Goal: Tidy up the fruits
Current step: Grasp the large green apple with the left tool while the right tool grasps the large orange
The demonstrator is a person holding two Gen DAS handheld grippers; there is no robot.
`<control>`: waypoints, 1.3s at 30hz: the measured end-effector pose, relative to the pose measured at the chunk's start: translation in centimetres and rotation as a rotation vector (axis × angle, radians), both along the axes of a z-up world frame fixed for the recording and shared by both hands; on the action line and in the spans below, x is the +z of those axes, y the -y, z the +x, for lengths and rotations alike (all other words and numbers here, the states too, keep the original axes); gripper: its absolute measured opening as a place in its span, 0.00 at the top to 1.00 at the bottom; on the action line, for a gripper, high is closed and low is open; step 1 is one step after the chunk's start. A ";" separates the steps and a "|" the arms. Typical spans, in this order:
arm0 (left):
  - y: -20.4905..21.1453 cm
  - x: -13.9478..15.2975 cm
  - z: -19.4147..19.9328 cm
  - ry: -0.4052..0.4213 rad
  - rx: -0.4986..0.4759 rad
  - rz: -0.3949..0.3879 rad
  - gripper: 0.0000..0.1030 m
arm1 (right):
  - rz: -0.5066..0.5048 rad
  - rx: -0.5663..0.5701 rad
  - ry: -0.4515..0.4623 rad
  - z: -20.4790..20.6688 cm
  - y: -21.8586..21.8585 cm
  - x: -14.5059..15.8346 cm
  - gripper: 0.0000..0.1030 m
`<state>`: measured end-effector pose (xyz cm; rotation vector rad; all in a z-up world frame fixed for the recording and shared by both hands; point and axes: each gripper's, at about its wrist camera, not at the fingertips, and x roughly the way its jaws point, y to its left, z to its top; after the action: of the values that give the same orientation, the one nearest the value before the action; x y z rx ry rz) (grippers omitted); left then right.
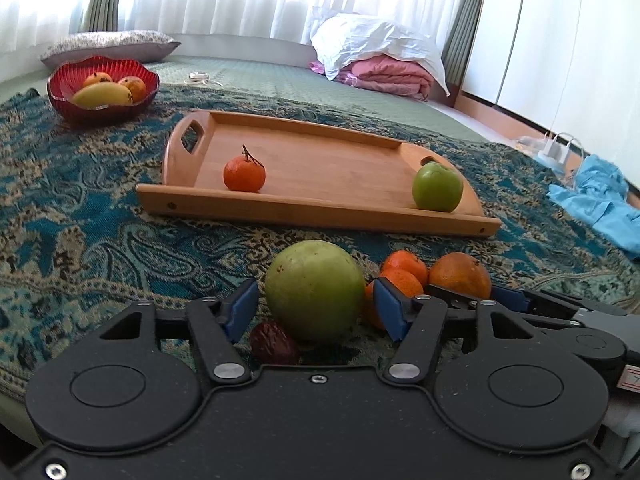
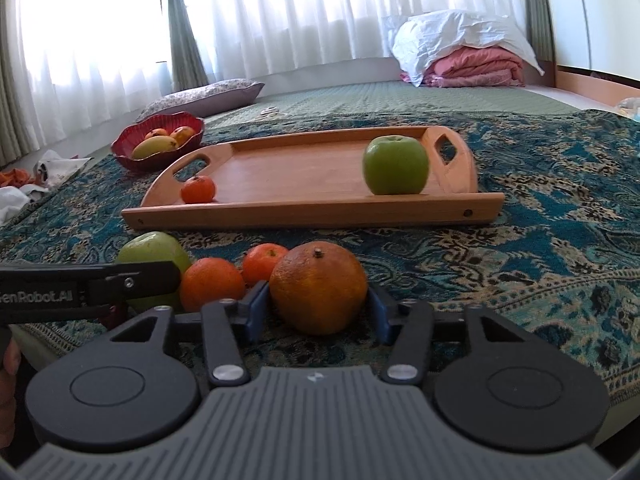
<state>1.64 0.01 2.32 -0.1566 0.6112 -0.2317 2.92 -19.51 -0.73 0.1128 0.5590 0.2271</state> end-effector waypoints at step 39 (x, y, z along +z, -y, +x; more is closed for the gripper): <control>1.0 -0.9 2.8 -0.024 0.046 0.061 0.45 | 0.022 -0.103 0.037 1.6 1.8 1.5 0.48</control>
<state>4.40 -0.96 1.45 -0.1148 0.6376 -0.1667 4.49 -21.27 0.80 0.1579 0.5121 0.1344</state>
